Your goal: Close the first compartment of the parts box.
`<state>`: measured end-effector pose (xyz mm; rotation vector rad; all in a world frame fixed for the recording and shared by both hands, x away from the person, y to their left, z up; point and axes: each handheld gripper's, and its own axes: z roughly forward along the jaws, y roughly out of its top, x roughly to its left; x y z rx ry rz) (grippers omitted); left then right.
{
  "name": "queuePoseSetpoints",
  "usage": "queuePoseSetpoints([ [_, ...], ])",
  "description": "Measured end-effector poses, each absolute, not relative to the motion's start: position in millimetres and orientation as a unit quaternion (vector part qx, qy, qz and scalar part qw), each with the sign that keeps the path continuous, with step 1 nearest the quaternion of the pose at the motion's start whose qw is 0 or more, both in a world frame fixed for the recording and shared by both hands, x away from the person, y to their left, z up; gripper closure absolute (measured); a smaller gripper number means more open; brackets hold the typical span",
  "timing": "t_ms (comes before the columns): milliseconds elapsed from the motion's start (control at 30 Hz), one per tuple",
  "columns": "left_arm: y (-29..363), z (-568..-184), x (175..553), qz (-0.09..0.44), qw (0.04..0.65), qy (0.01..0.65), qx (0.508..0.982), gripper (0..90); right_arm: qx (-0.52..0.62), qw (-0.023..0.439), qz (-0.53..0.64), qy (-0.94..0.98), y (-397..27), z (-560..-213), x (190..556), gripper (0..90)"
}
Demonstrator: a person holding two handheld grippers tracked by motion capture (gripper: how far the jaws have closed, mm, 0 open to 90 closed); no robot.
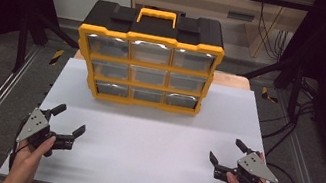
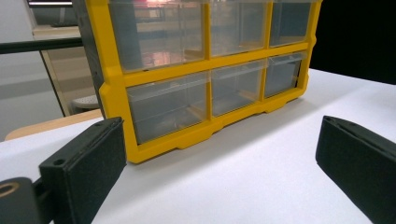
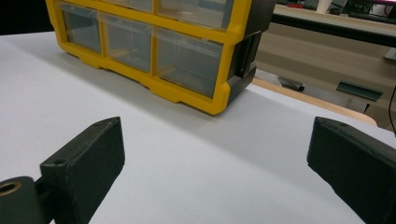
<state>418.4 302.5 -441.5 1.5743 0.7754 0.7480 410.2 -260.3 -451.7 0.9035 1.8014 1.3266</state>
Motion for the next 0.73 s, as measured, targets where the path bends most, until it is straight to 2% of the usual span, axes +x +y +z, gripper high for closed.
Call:
queuePoseSetpoints([
  [267,306,-447,421,0.317,0.586,0.335,0.666,1.5,0.361,0.355,0.53,0.681,-269,-457,411,5.4],
  [467,305,-444,419,0.312,0.604,0.344,0.647,1.5,0.374,0.336,0.541,0.675,-272,-464,413,6.8],
  [733,303,-440,413,0.319,0.599,0.343,0.65,1.3,0.375,0.336,0.537,0.677,-269,-464,413,6.5],
])
